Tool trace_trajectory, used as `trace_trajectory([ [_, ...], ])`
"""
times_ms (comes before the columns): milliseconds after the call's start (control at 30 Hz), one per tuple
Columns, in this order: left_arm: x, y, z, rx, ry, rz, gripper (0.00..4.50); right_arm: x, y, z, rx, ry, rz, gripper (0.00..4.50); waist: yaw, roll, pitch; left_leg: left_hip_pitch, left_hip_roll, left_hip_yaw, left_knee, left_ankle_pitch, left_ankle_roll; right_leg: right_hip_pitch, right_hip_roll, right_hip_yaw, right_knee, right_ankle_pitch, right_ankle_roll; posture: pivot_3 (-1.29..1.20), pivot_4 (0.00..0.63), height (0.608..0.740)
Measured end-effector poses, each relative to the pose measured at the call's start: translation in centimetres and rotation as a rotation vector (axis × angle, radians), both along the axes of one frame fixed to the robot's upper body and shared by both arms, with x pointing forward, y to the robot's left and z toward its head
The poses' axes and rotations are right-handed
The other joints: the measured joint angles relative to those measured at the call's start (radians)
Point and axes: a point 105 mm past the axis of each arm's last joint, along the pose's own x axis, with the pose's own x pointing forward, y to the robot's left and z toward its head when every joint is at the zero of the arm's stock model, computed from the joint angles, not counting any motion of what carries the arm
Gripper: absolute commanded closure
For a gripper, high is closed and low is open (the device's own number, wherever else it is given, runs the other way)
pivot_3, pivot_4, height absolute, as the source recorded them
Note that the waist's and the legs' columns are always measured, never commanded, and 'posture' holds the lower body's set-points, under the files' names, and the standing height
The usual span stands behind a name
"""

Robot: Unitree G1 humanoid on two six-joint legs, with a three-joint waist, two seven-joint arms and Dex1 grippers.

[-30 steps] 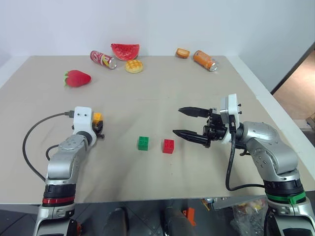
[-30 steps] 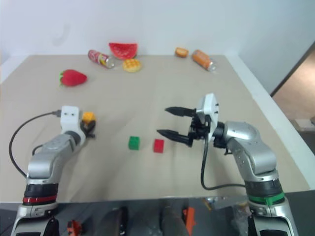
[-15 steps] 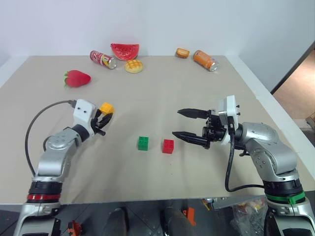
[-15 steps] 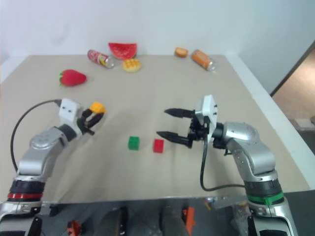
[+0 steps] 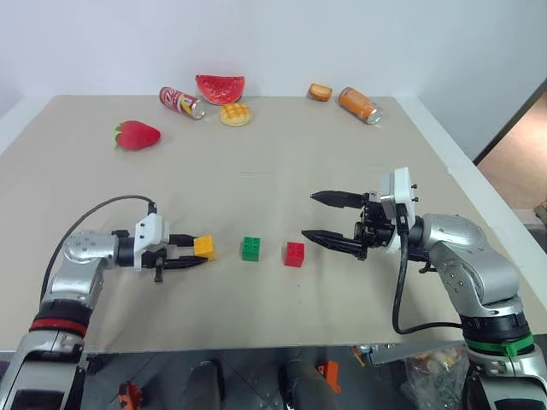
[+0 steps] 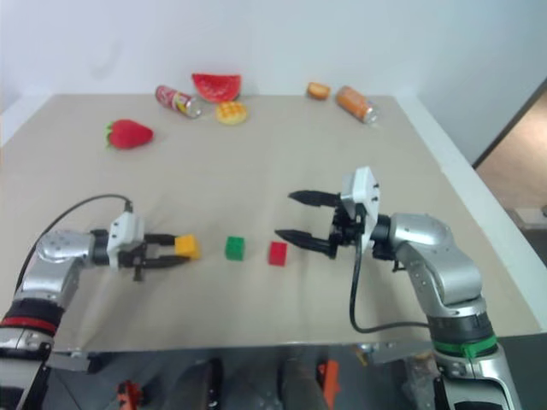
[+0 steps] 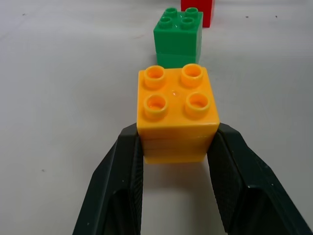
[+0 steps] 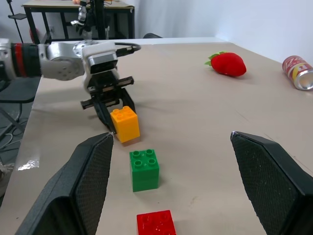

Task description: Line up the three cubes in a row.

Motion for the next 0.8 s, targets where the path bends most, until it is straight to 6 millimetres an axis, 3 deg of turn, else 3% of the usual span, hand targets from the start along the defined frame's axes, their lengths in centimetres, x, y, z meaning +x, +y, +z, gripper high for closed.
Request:
trace_trajectory([
  [200, 1.1, -1.1, -0.7, 0.027, 0.002, -0.069, 3.21, -0.3, -0.4, -0.1, -0.005, 0.005, -0.024, 0.52, 0.0, 0.0, 0.0, -0.001, 0.0, 0.0, 0.0, -0.001, 0.001, 0.0, 0.001, 0.0, 0.0, -0.001, 0.001, 0.0, 0.15, 0.74],
  [800, 1.9, -0.8, -0.7, 0.04, -0.013, -0.097, 3.21, -0.5, -0.5, 0.0, -0.008, 0.006, -0.032, 0.52, -0.002, 0.0, 0.0, -0.001, 0.0, -0.001, 0.001, -0.001, 0.001, 0.0, 0.002, 0.001, 0.0, 0.0, 0.001, 0.0, 0.15, 0.74],
])
